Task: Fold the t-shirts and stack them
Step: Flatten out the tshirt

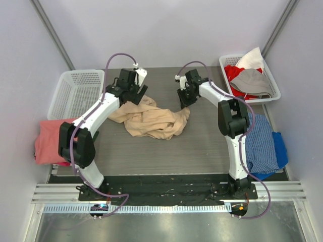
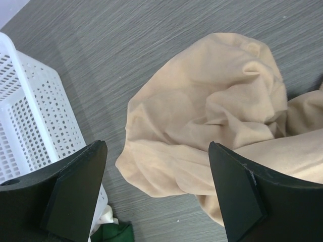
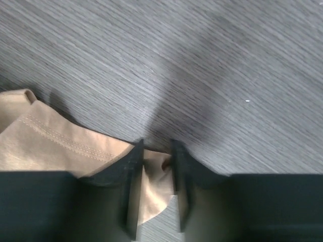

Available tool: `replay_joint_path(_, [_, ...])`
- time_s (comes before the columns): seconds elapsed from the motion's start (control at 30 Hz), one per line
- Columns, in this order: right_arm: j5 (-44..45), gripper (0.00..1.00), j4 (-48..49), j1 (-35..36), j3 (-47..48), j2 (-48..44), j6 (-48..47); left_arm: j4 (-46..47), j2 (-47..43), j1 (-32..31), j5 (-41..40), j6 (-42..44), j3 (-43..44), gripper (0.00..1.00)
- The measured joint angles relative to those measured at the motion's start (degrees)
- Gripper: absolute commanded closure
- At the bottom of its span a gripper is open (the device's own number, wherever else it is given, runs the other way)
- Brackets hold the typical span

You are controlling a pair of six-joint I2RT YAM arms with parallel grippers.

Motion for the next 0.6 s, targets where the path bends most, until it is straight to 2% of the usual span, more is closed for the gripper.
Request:
replay_joint_path(0.03, [0.2, 0.99, 0.1, 0.0, -0.2, 0.0, -0.1, 0.2, 0.0, 0.4, 0.0, 0.1, -0.3, 0.14])
replay_joint_path(0.27, [2.2, 0.99, 0.7, 0.0, -2.5, -0.6, -0.9, 0.5, -0.9, 6.7, 1.5, 1.6, -3.8, 0.14])
replay_joint_path(0.43, [5.3, 0.99, 0.5, 0.0, -5.8, -3.7, -1.9, 1.3, -5.4, 10.2, 2.6, 4.7, -10.7, 0.14])
replay_joint_path(0.6, [9.1, 0.99, -0.3, 0.0, -6.5, -8.2, -3.1, 1.3, -6.6, 13.0, 7.3, 7.5, -14.6, 0.15])
